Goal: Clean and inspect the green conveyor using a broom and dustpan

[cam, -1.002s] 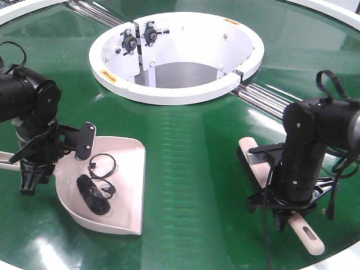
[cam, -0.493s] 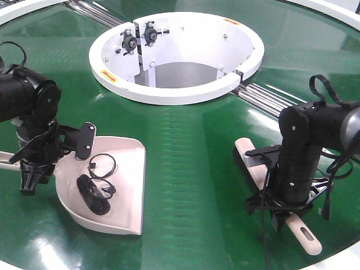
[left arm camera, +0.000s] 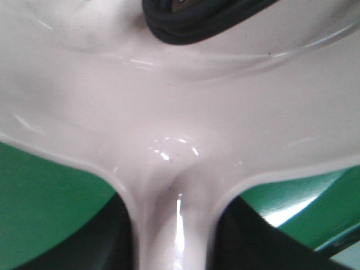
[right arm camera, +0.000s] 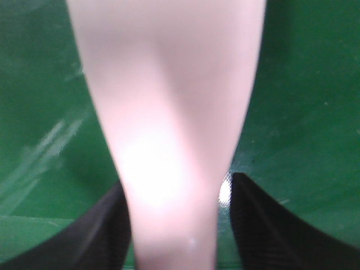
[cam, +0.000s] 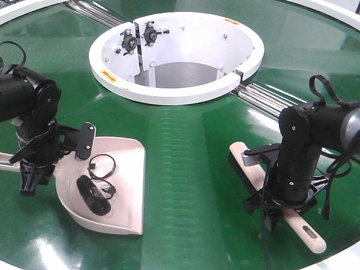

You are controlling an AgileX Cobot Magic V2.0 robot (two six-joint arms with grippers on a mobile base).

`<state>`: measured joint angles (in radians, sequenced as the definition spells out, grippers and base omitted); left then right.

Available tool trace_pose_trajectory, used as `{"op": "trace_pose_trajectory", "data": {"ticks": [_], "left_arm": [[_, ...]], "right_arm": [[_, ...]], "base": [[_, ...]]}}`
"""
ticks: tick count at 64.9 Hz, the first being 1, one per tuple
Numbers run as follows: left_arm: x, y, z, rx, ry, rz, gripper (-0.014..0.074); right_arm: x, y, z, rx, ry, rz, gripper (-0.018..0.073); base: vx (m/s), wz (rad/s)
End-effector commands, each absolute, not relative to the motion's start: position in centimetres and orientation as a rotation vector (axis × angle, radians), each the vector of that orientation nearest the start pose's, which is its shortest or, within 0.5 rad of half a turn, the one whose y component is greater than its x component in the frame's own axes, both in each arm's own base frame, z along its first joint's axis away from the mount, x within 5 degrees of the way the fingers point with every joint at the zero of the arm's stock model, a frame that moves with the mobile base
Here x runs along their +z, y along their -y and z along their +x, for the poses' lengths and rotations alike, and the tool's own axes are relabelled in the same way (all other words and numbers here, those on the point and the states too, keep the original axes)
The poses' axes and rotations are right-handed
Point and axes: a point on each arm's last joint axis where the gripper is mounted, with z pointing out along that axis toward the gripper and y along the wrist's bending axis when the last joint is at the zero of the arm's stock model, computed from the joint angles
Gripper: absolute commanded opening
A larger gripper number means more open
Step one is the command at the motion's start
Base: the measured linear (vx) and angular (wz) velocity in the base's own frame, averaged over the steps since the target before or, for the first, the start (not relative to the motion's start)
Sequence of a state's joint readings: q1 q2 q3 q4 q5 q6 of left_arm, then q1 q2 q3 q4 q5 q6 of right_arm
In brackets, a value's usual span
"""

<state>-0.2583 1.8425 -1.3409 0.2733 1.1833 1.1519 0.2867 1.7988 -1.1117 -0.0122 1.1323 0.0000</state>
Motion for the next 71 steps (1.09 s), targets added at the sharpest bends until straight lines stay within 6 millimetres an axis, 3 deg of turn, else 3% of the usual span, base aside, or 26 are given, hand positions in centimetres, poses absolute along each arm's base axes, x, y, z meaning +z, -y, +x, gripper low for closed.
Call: {"op": "trace_pose_trajectory", "data": {"ticks": [1,24,57,71], "left_arm": [[23.7,6.9,33.9,0.346,-2.362,2.187,-0.0004],[23.7,6.9,33.7,0.326,-2.387,2.198,0.0104],[23.7,7.2,33.5,0.278,-2.530,1.989,0.0524],[24.4,7.4,33.2,0.237,-2.535,1.930,0.0591]], "right_arm": [[19.0,-8.3,29.6,-0.058,-3.217,-0.500,0.0431],[19.5,-8.3,29.5,-0.054,-3.202,-0.507,0.0440],[20.1,-8.2,29.2,-0.054,-3.203,-0.520,0.0440],[21.7,-8.1,28.9,-0.042,-3.132,-0.503,0.0440]], "base": [[0.00,0.00],[0.00,0.00],[0.00,0.00],[0.00,0.00]]}}
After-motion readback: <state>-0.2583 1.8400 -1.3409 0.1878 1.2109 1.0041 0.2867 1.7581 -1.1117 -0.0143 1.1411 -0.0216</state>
